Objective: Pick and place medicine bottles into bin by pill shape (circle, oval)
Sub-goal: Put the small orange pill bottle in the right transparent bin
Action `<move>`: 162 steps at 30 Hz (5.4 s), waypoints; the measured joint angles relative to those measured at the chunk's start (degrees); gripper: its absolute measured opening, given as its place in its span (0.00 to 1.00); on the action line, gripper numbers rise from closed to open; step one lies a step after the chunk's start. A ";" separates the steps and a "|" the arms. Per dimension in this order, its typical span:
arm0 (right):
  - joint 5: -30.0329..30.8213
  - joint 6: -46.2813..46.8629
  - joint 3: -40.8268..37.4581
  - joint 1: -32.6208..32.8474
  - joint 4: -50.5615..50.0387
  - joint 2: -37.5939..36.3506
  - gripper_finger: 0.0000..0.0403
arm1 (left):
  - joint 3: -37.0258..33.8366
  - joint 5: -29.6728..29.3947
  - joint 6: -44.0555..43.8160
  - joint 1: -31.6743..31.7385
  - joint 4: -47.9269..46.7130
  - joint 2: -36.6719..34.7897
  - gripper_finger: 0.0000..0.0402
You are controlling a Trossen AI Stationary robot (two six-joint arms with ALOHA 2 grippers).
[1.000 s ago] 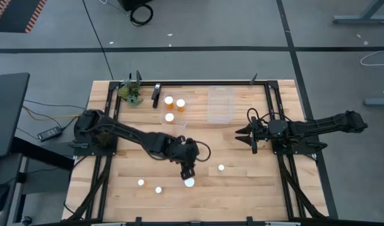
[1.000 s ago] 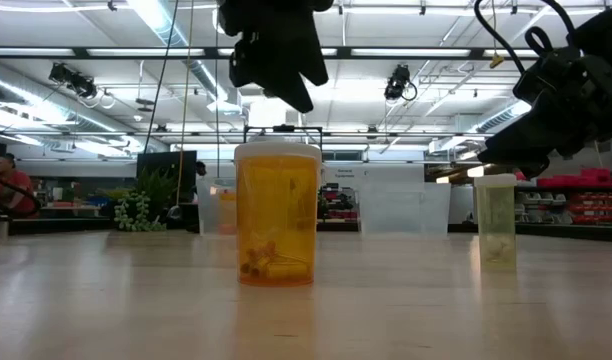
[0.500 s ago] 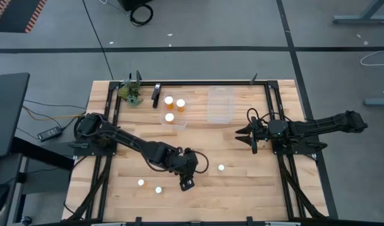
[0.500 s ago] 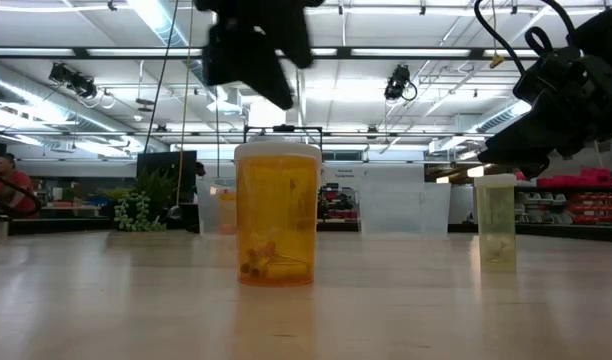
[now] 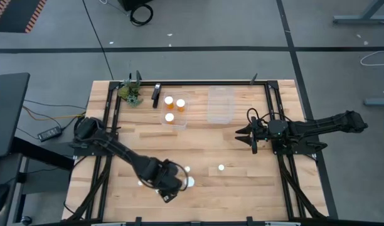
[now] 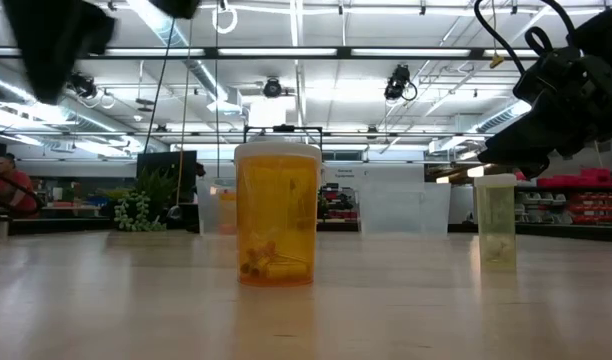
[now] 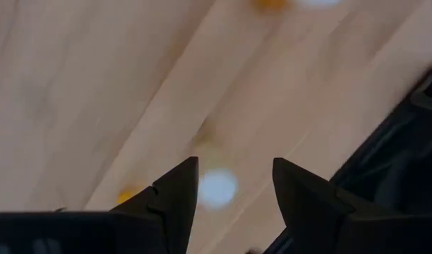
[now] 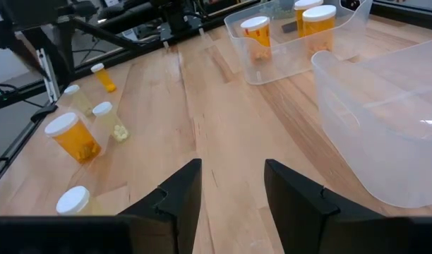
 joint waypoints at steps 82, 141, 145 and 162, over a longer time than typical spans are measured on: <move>0.02 0.00 0.00 0.00 -0.02 0.02 0.40 | -18.93 -8.23 -31.59 -17.35 2.48 -1.35 0.50; 0.00 0.00 0.00 0.00 -0.02 0.02 0.40 | -18.88 -5.85 11.14 10.73 14.22 -1.41 0.29; 0.02 0.00 0.00 0.00 -0.02 0.01 0.40 | -18.88 -5.73 15.97 14.21 16.20 -1.41 0.27; 0.01 0.00 0.00 0.00 -0.01 0.02 0.40 | -16.47 -5.40 28.24 24.50 29.82 -1.39 0.28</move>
